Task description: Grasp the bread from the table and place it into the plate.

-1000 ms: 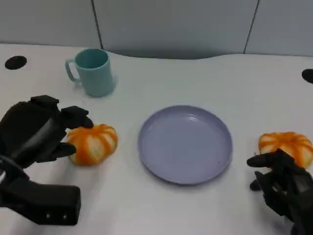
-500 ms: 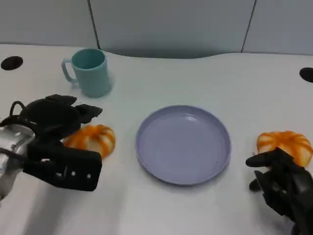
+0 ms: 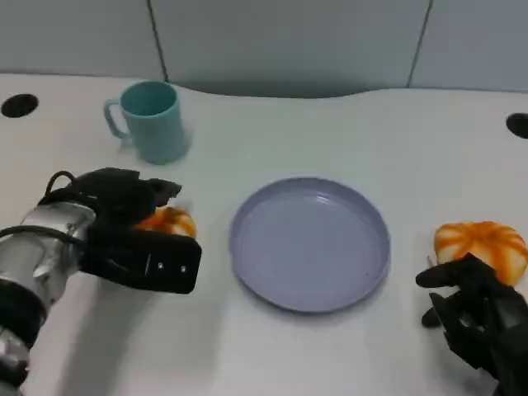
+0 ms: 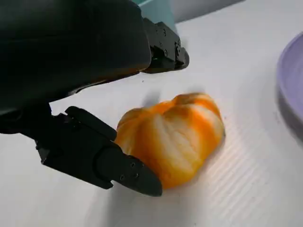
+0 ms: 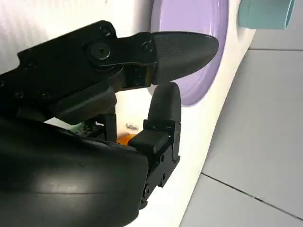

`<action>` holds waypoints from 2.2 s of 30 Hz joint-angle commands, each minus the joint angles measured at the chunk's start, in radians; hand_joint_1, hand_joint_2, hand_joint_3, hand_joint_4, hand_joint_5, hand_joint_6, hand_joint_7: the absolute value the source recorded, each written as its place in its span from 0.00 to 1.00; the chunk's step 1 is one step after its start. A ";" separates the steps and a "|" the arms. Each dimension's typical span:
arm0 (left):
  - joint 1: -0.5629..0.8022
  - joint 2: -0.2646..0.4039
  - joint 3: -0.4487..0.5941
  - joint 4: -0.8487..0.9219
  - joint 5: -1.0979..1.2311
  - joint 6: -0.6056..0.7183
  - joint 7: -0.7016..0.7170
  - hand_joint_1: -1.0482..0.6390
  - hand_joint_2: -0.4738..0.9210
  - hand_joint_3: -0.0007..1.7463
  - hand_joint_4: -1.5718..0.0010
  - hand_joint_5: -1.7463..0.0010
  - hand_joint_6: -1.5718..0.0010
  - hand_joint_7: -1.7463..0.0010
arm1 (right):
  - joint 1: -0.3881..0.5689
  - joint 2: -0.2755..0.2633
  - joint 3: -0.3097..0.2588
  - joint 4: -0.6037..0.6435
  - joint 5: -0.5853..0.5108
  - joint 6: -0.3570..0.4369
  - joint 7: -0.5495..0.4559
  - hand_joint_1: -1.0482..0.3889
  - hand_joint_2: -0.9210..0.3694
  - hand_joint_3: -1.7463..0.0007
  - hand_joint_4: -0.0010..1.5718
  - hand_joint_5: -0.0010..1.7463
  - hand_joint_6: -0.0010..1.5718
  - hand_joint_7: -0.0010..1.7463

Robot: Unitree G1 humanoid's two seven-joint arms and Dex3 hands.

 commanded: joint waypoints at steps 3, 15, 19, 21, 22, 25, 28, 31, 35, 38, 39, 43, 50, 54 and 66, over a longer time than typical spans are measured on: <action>-0.085 -0.063 -0.069 0.196 0.003 0.009 0.058 0.35 0.85 0.00 0.97 0.99 0.88 0.99 | 0.017 -0.009 -0.007 -0.025 0.025 -0.002 0.009 0.59 0.00 0.75 0.31 0.87 0.28 0.77; -0.084 -0.102 -0.112 0.295 -0.038 -0.022 0.152 0.44 0.86 0.00 0.81 0.76 0.63 0.97 | 0.030 -0.017 -0.005 -0.036 0.021 -0.022 0.004 0.59 0.00 0.75 0.32 0.87 0.28 0.78; -0.079 -0.095 -0.100 0.299 -0.063 -0.054 0.201 0.44 0.87 0.00 0.85 0.63 0.58 0.99 | 0.029 -0.016 -0.005 -0.037 0.021 -0.020 0.003 0.59 0.00 0.75 0.32 0.87 0.28 0.79; -0.070 -0.085 -0.078 0.299 -0.088 -0.088 0.270 0.52 0.94 0.04 0.66 0.13 0.65 0.26 | 0.029 -0.016 -0.005 -0.040 0.019 -0.013 0.000 0.59 0.00 0.75 0.32 0.87 0.28 0.79; -0.068 -0.082 -0.075 0.301 -0.094 -0.096 0.293 0.54 0.95 0.05 0.63 0.07 0.69 0.13 | 0.028 -0.016 -0.005 -0.042 0.018 -0.010 -0.002 0.59 0.00 0.75 0.31 0.87 0.27 0.79; -0.058 -0.075 -0.081 0.308 -0.093 -0.111 0.370 0.56 0.98 0.07 0.54 0.01 0.68 0.01 | 0.027 -0.016 -0.003 -0.042 0.012 -0.016 -0.007 0.59 0.00 0.75 0.32 0.87 0.27 0.79; -0.052 -0.063 -0.092 0.314 -0.086 -0.146 0.403 0.54 0.99 0.07 0.51 0.00 0.67 0.00 | 0.027 -0.016 -0.001 -0.041 0.008 -0.019 -0.010 0.58 0.00 0.75 0.32 0.87 0.27 0.79; -0.034 -0.055 -0.085 0.320 -0.098 -0.171 0.437 0.53 1.00 0.10 0.49 0.00 0.66 0.00 | 0.029 -0.014 -0.003 -0.047 0.019 -0.008 -0.005 0.58 0.00 0.75 0.32 0.87 0.27 0.79; -0.038 -0.043 -0.052 0.315 -0.134 -0.198 0.426 0.56 0.99 0.12 0.53 0.00 0.68 0.00 | 0.030 -0.014 0.000 -0.049 0.011 -0.009 -0.011 0.58 0.00 0.75 0.32 0.87 0.27 0.79; -0.049 -0.033 -0.023 0.305 -0.163 -0.242 0.438 0.58 0.98 0.12 0.52 0.00 0.67 0.00 | 0.031 -0.009 0.000 -0.055 0.016 0.001 -0.011 0.58 0.00 0.75 0.32 0.87 0.27 0.79; -0.051 -0.031 -0.019 0.304 -0.167 -0.251 0.441 0.58 0.98 0.12 0.52 0.00 0.67 0.00 | 0.031 -0.008 0.000 -0.056 0.017 0.002 -0.010 0.58 0.00 0.75 0.32 0.87 0.27 0.79; -0.076 -0.022 0.008 0.287 -0.191 -0.315 0.460 0.59 0.97 0.12 0.51 0.00 0.66 0.00 | 0.028 -0.007 0.003 -0.057 0.014 0.003 -0.014 0.58 0.00 0.75 0.32 0.88 0.28 0.80; -0.147 -0.027 0.005 0.245 -0.170 -0.443 0.534 0.60 0.94 0.10 0.50 0.00 0.65 0.00 | 0.030 -0.003 0.007 -0.073 0.017 0.031 -0.015 0.58 0.00 0.75 0.31 0.87 0.27 0.80; -0.194 -0.061 -0.039 0.216 -0.127 -0.501 0.566 0.58 0.93 0.09 0.48 0.00 0.62 0.00 | 0.031 0.001 0.012 -0.086 0.016 0.050 -0.018 0.58 0.00 0.75 0.31 0.87 0.27 0.80; -0.274 -0.186 -0.173 0.220 -0.002 -0.525 0.616 0.54 0.96 0.12 0.44 0.00 0.58 0.00 | 0.023 -0.008 0.025 -0.067 -0.006 0.039 -0.028 0.58 0.00 0.75 0.32 0.88 0.28 0.78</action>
